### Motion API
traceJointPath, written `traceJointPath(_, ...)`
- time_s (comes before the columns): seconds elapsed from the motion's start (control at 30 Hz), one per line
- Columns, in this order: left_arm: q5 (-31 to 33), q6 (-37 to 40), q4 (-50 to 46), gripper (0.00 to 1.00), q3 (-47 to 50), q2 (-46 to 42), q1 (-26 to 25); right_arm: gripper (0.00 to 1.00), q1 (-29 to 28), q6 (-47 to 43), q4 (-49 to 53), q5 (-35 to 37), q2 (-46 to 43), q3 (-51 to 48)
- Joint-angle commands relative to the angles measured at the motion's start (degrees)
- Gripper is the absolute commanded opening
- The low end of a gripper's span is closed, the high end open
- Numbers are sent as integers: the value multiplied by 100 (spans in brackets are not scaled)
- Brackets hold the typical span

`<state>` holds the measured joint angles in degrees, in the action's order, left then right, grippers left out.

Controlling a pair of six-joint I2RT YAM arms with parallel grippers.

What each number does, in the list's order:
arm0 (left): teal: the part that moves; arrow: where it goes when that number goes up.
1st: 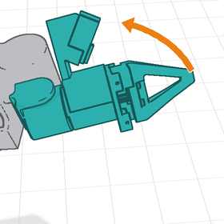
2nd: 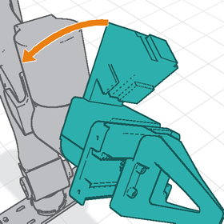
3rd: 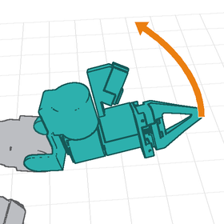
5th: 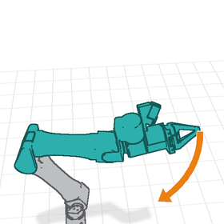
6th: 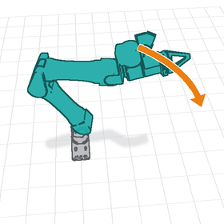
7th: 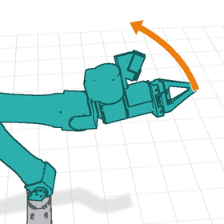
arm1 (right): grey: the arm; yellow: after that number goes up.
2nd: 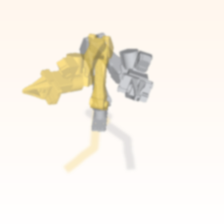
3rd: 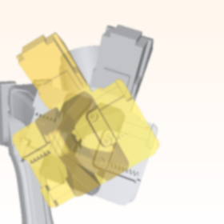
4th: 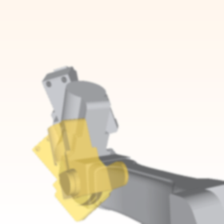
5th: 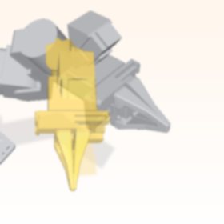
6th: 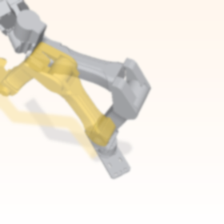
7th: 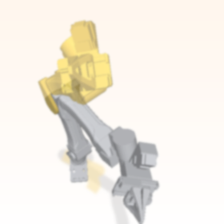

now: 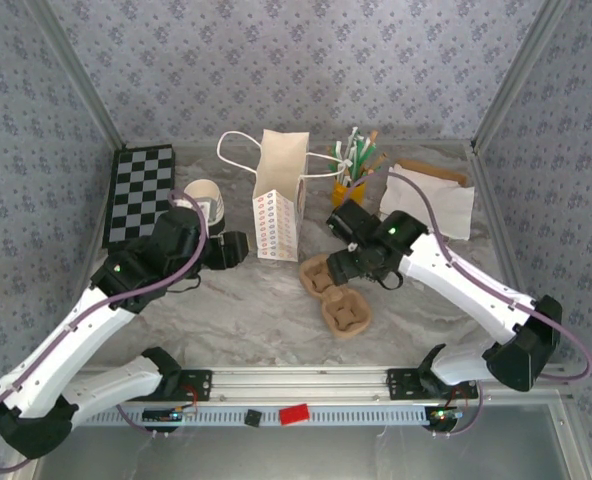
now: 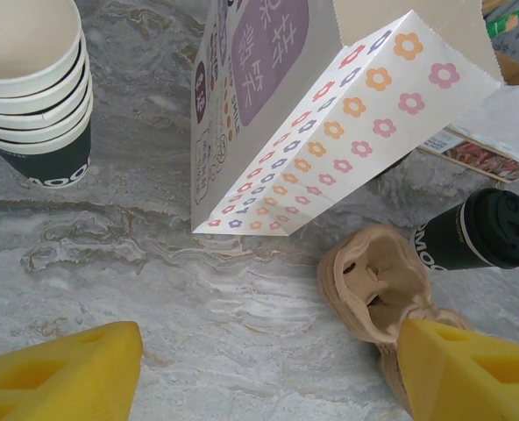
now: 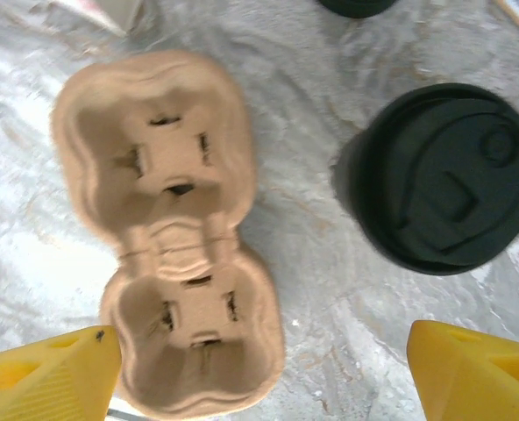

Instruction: Pack the takeout coffee

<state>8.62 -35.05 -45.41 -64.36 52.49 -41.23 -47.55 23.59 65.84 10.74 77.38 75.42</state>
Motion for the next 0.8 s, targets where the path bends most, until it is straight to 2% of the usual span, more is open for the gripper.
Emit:
traceJointPath(0.0,10,-86,-93,77,142,-182,45,83,-296,-115,-142,-292,210,-244)
traceJointPath(0.33,-203,-430,109,77,642,-353,36,69,-448,-456,-1130,-786,543,-1017)
traceJointPath(0.5,-229,-488,211,77,746,-329,42,62,-398,-391,-1299,-597,714,-1127)
traceJointPath(0.77,-220,-484,257,77,746,-217,41,60,-290,-227,-1379,-611,1051,-1080)
